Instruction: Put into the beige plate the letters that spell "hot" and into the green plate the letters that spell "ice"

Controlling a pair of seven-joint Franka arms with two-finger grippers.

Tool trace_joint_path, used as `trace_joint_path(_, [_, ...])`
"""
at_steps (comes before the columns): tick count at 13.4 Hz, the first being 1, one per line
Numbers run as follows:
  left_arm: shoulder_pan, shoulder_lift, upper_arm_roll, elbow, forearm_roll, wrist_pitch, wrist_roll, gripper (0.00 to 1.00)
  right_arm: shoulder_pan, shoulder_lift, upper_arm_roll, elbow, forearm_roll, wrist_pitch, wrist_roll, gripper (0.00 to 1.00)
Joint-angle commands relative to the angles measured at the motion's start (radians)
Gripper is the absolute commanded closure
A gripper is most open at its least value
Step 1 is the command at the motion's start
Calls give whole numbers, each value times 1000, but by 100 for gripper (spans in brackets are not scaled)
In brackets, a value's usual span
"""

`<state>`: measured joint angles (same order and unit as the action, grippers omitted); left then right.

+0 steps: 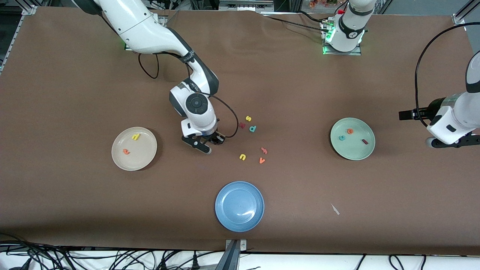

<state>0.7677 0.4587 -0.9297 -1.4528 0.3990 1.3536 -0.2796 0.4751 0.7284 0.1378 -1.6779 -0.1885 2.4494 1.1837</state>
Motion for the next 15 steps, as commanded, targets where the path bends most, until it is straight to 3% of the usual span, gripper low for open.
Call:
trace_joint_path(1, [15, -25, 3, -11, -32, -8, 36, 0, -76, -144, 8, -139, -15, -13, -126, 84])
trace_joint_path(4, [13, -25, 2, -11, -32, -8, 34, 0, -192, -263, 28, -244, -14, -59, -330, 84])
trace_joint_path(10, [19, -25, 0, -2, -31, 25, 36, 0, -386, -345, 39, -260, -6, -227, -700, 81])
trace_joint_path(11, [24, -25, 0, 24, -32, 39, 34, 0, -394, -346, 39, -263, -5, -230, -711, 77])
trace_joint_path(13, [13, -25, -3, 37, -86, 42, 17, 0, -395, -345, 39, -263, -3, -230, -705, 60])
trace_joint_path(15, [-10, -28, -3, 57, -89, 44, 16, 0, -395, -345, 39, -261, 1, -230, -705, 36])
